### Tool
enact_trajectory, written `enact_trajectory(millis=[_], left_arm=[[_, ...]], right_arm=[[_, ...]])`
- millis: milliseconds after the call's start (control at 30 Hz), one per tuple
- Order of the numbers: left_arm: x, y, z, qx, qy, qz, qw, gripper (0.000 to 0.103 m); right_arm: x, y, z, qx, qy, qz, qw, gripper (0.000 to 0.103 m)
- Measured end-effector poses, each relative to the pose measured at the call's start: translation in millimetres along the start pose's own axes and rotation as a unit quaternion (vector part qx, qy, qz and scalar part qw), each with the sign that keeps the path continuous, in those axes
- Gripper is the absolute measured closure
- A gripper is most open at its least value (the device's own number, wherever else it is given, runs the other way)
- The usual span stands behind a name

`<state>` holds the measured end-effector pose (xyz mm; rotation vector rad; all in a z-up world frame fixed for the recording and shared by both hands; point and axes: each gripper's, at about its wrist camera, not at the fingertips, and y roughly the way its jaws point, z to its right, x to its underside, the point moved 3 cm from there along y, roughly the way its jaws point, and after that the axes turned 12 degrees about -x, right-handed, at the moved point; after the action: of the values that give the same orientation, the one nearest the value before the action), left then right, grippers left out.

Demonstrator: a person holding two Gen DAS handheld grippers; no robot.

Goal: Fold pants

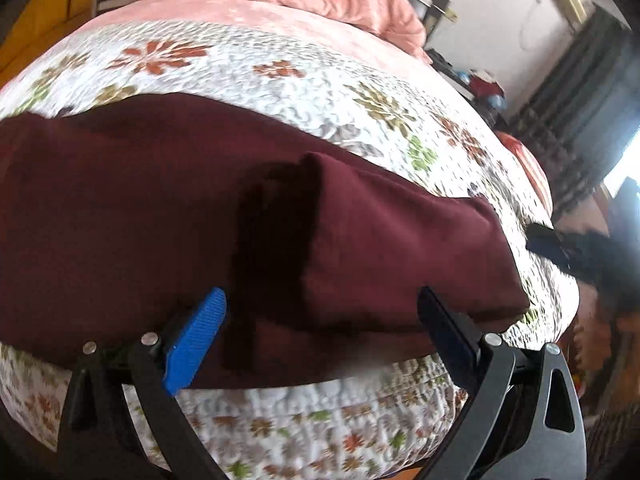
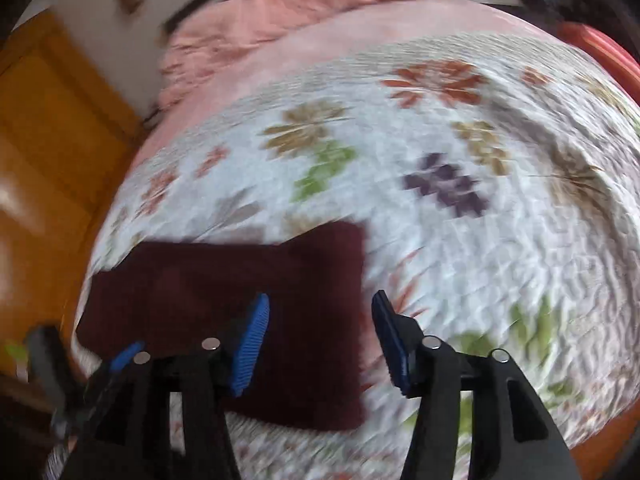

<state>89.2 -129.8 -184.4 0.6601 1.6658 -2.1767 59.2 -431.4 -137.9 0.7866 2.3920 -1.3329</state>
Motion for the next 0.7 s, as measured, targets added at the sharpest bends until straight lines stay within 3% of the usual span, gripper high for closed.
enact_trajectory(millis=[100, 233, 400, 467, 600, 700], left_arm=[[5, 18, -7, -0.026, 0.002, -0.025, 0.9993, 0.007], [0, 15, -6, -0.023, 0.008, -0.027, 0.9993, 0.006], [-5, -28, -45, -0.004, -0.042, 0.002, 0.9991, 0.006], [-2, -49, -76, -0.012, -0.076, 0.016, 0.9969, 0.006], [16, -76, -151, -0.012, -0.177, 0.009, 0.9841, 0.006], [36, -88, -204, -0.001, -0.262, -0.001, 0.9651, 0.007]], right_arm=[[21, 21, -6, 0.014, -0.001, -0.033, 0.999, 0.051], [29, 40, 0, 0.047, 0.008, -0.053, 0.997, 0.052], [16, 19, -44, -0.008, -0.014, -0.017, 1.0, 0.052], [18, 25, -72, -0.034, -0.044, -0.03, 0.998, 0.052], [31, 58, -111, -0.08, -0.065, -0.067, 0.992, 0.052], [41, 82, -120, -0.084, -0.062, -0.09, 0.99, 0.052]])
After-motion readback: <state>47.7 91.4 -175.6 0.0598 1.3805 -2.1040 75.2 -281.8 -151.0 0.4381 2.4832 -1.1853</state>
